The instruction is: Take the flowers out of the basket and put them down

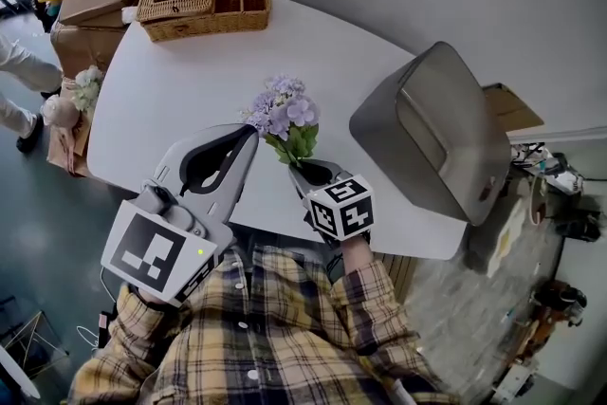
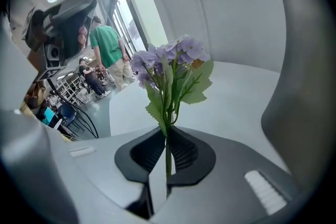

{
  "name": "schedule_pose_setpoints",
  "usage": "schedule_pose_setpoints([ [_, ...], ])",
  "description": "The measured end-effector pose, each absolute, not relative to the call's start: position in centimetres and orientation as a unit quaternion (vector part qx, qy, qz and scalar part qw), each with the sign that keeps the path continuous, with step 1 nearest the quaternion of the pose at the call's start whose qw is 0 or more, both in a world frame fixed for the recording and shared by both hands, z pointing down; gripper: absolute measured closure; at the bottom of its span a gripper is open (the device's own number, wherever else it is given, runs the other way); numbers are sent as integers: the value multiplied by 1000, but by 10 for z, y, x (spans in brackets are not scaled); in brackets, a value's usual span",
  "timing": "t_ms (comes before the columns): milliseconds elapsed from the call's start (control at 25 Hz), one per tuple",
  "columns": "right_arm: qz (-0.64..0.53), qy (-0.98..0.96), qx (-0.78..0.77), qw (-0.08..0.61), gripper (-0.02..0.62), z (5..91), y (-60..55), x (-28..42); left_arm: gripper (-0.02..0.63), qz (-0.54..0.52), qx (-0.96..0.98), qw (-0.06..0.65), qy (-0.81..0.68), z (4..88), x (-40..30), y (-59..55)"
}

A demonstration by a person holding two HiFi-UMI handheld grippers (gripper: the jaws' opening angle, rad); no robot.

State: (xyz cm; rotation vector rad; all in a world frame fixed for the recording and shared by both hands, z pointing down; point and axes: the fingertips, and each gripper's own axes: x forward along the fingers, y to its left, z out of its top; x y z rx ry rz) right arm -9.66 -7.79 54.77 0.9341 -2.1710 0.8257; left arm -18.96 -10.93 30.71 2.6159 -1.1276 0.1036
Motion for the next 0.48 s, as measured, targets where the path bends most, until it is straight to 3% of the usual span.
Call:
schedule_pose_setpoints([
  [480,342,-794,342,367,555,599,-68,-94,595,38,905,151,-395,315,-197,-111],
])
